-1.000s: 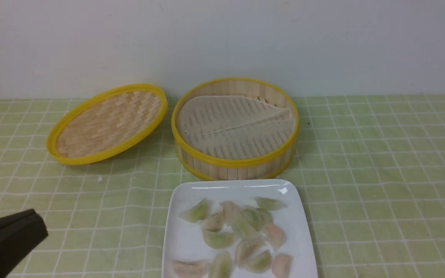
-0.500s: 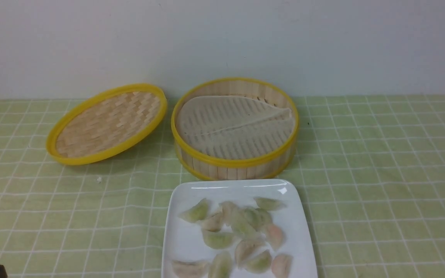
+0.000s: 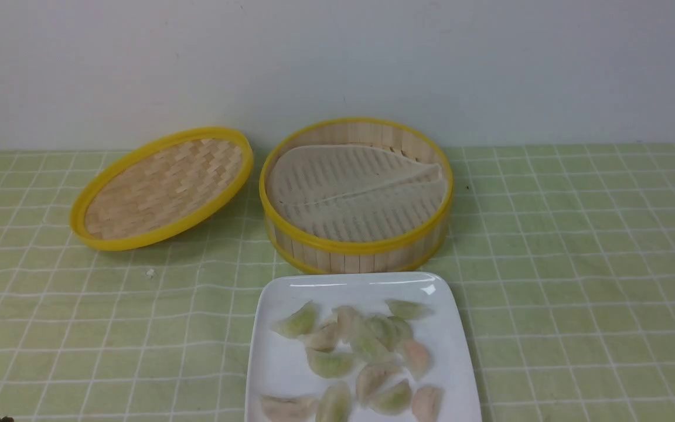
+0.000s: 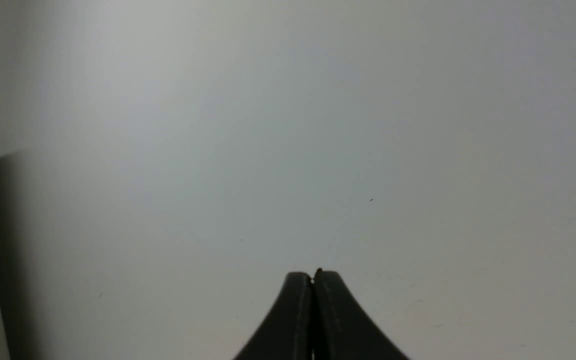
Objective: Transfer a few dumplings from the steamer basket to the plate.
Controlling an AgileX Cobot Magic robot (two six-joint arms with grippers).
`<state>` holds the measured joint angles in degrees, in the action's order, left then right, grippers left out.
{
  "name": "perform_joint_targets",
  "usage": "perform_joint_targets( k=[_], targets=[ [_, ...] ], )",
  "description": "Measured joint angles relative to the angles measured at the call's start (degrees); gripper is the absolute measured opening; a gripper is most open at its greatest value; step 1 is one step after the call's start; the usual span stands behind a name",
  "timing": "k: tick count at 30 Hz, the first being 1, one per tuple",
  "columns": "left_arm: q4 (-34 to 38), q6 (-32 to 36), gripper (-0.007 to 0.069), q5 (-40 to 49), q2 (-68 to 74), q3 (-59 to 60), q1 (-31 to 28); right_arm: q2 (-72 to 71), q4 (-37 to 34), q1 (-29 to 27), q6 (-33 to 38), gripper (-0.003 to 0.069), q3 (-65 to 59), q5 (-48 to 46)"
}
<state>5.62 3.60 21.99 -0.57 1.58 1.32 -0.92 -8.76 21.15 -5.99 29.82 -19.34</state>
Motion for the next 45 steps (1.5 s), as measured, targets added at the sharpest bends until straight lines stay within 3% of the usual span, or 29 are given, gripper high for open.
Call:
perform_joint_targets(
  k=[16,23,29,35,39,45],
  targets=[
    [0.0,0.0,-0.0006,0.0,0.0,0.0,0.0,0.0,0.6,0.0,0.2,-0.0015,0.0,0.0],
    [0.0,0.0,-0.0006,0.0,0.0,0.0,0.0,0.0,9.9,0.0,0.7,-0.0015,-3.7,-0.7],
    [0.0,0.0,-0.0006,0.0,0.0,0.0,0.0,0.0,11.8,-0.1,0.7,-0.0015,-10.1,-1.6],
    [0.0,0.0,-0.0006,0.0,0.0,0.0,0.0,0.0,11.8,-8.1,0.9,-0.0015,-20.9,-2.1],
    [0.0,0.0,-0.0006,0.0,0.0,0.0,0.0,0.0,11.7,-16.8,0.9,-0.0015,-29.9,-3.0],
    [0.0,0.0,-0.0006,0.0,0.0,0.0,0.0,0.0,10.7,-19.4,0.9,-0.0015,-30.9,-3.0]
  ],
)
